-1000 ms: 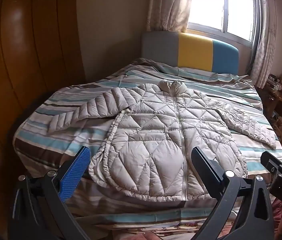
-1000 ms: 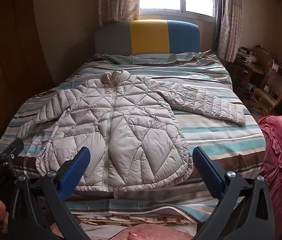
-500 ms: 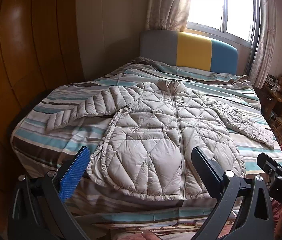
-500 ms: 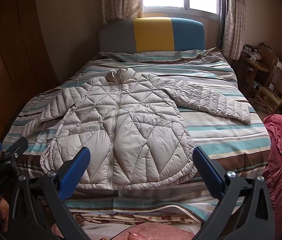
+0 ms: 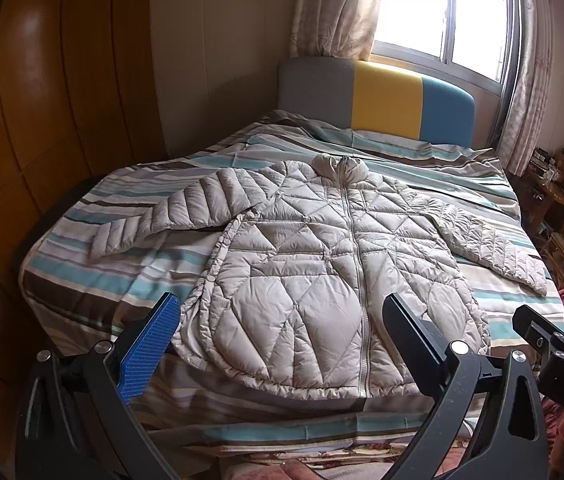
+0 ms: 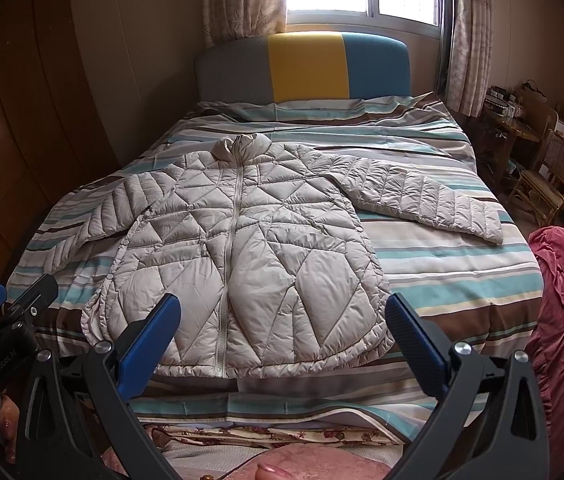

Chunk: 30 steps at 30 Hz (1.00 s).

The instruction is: Fold large clothes

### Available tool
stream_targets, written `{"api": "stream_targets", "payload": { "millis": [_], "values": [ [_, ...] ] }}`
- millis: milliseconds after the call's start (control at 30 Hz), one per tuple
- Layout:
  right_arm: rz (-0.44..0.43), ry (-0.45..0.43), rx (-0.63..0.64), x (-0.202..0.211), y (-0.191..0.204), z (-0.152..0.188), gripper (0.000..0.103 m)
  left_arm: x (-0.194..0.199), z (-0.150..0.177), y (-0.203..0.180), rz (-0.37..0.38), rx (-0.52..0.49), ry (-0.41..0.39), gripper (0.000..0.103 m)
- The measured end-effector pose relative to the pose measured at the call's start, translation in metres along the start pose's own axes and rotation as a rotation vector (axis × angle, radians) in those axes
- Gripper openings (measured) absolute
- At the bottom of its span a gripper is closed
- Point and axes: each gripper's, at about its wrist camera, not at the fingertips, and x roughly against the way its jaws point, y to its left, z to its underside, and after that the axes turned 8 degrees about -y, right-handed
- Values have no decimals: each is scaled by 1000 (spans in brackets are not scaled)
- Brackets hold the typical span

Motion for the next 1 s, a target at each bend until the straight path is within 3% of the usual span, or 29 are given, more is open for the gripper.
{"api": "stream_targets", "payload": {
  "millis": [1000],
  "values": [
    [-7, 24, -4, -6, 1, 3, 101, -2, 1, 0, 2, 7, 20, 100]
  ]
}}
